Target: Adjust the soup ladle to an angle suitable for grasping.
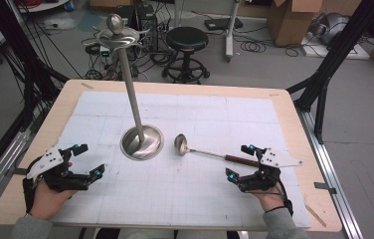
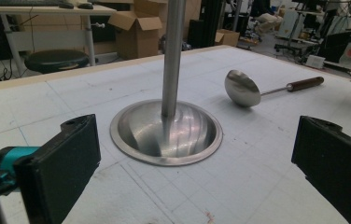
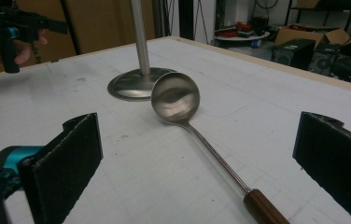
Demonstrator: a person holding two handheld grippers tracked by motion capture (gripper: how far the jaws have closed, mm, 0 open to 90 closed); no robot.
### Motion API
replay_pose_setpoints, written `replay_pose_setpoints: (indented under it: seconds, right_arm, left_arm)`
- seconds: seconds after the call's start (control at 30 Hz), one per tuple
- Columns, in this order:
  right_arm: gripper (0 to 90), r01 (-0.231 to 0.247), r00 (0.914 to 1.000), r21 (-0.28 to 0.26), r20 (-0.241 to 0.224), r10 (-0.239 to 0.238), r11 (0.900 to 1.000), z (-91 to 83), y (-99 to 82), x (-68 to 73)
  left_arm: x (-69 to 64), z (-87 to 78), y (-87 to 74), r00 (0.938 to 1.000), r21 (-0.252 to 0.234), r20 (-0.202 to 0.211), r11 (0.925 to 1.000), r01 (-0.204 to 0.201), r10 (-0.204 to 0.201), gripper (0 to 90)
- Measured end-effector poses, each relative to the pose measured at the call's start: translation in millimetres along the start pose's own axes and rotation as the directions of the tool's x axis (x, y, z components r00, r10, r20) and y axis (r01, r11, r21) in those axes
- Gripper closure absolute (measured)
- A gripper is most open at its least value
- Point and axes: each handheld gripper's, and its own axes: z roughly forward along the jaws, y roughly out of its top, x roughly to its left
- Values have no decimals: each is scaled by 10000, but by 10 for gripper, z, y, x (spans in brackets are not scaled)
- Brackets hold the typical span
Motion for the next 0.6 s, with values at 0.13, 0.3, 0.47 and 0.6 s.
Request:
replay_pose_setpoints:
  seconds: [0.13, 0.3, 0.47, 0.6]
  right_arm:
    - [5, -38, 10000, 111, 51, 37, 9999, 12, 1, -6]
    - [6, -149, 9997, 156, 181, 147, 9998, 23, 4, -45]
    - [213, -504, 9986, 475, -161, 512, 9976, 34, -11, -107]
    - [374, -450, 9985, 601, -272, 467, 9972, 38, -10, -83]
  left_arm:
    - [2, 5, -3, 10000, 52, -24, 10000, -16, 16, 17]
    - [2, 10, -5, 10000, 73, -44, 10000, 51, -50, 18]
    - [-1, 21, -14, 9999, 266, -115, 9996, 21, -18, 17]
    - [23, 7, 5, 9983, 27, 158, 9984, 557, -558, 17]
